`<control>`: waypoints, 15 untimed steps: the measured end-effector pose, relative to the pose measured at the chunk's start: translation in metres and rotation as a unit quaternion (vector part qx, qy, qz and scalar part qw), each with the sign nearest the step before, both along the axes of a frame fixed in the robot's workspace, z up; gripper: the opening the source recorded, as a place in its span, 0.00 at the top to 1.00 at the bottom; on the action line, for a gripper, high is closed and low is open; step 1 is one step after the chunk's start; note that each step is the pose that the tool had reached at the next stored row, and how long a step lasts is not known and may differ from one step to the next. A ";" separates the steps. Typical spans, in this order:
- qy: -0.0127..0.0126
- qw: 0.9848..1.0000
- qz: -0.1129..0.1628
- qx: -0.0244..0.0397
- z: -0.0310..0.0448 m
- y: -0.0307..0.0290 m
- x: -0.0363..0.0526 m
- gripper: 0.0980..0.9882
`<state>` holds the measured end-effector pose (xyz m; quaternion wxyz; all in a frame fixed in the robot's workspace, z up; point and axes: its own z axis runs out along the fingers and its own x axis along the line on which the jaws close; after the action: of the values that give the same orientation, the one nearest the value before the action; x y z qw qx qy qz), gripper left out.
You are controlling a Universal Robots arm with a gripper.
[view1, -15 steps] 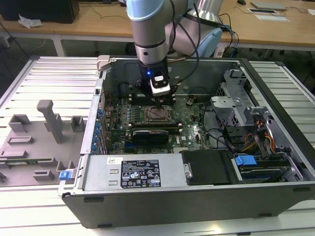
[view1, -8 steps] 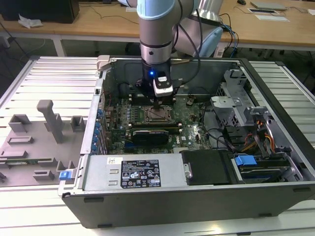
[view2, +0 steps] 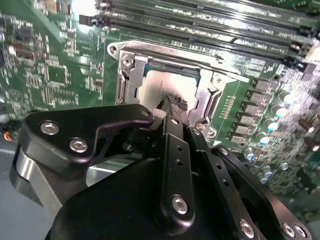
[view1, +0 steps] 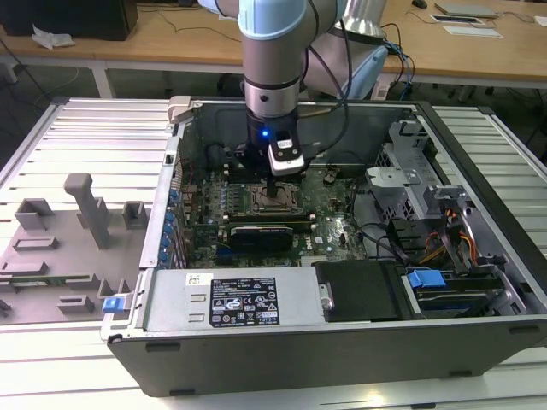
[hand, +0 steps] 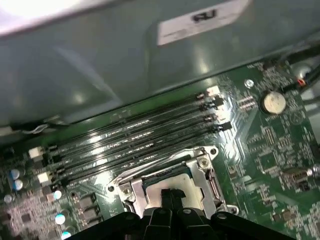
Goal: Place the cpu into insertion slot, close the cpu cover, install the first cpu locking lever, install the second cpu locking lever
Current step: 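Install the first cpu locking lever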
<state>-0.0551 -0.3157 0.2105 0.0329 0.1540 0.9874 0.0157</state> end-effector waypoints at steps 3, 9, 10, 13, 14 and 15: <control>0.000 0.999 0.032 0.000 -0.0003 0.0000 0.0000 0.99; 0.001 0.992 0.122 -0.007 -0.0013 0.0000 0.0000 0.99; 0.001 0.991 0.137 -0.008 -0.0014 0.0000 0.0000 0.99; 0.003 0.986 0.169 -0.019 0.0018 0.0000 0.0000 0.99; 0.003 0.985 0.171 -0.019 0.0052 0.0000 0.0000 0.99; 0.003 0.985 0.172 -0.019 0.0072 0.0000 0.0000 0.99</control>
<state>-0.0551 -0.3157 0.2177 0.0301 -0.0190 0.9994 0.0017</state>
